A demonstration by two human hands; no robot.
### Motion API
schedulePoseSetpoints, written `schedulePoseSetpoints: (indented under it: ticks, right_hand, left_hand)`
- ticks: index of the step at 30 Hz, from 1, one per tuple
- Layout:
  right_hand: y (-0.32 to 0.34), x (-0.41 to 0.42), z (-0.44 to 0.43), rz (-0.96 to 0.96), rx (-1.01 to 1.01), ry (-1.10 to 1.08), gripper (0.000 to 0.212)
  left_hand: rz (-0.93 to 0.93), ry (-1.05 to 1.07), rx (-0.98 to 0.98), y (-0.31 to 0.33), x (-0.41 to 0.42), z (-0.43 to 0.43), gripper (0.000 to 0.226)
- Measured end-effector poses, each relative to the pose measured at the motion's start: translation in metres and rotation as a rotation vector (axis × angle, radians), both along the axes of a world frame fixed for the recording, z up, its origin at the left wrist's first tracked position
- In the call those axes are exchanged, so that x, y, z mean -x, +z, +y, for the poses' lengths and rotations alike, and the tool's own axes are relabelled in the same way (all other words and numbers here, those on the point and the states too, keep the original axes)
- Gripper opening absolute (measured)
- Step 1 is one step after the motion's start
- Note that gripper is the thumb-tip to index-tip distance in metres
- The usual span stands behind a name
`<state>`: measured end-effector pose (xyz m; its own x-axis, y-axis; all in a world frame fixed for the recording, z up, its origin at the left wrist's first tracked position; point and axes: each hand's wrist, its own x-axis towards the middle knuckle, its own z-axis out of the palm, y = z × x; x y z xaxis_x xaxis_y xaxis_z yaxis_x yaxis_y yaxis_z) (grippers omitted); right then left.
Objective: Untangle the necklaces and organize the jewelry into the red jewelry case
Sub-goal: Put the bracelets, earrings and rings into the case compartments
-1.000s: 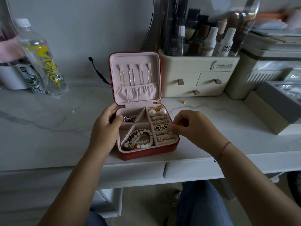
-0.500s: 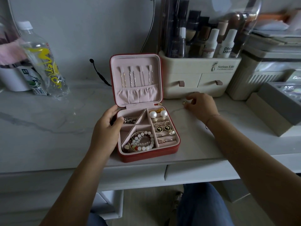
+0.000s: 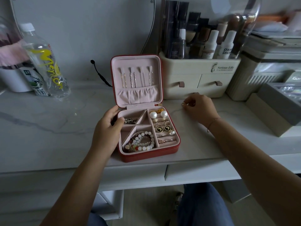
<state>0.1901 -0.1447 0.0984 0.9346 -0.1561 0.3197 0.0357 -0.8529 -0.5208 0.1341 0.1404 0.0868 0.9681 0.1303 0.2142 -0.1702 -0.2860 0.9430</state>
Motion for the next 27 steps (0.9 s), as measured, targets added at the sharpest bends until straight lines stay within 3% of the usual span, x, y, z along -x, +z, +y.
schedulePoseSetpoints:
  ticks: [4, 8, 12, 15, 27]
  right_hand:
    - [0.020, 0.034, 0.020, -0.103, -0.225, 0.120, 0.006]
    - [0.035, 0.079, 0.047, -0.059, -0.348, 0.307, 0.005]
    - [0.033, 0.104, 0.064, -0.038, -0.256, 0.447, 0.010]
    - [0.027, 0.104, 0.068, -0.039, -0.124, 0.449, 0.017]
    - [0.032, 0.104, 0.070, 0.040, -0.006, 0.453, 0.024]
  left_hand:
    - [-0.005, -0.004, 0.003, -0.001, 0.000, 0.001, 0.039]
    - [-0.009, -0.015, -0.007, -0.004, -0.003, 0.002, 0.038]
    - [-0.009, -0.029, 0.005, -0.008, -0.005, 0.004, 0.037]
    - [-0.006, -0.025, 0.002, -0.006, -0.004, 0.003, 0.037]
    - [0.006, -0.013, 0.014, -0.006, -0.005, 0.003, 0.039]
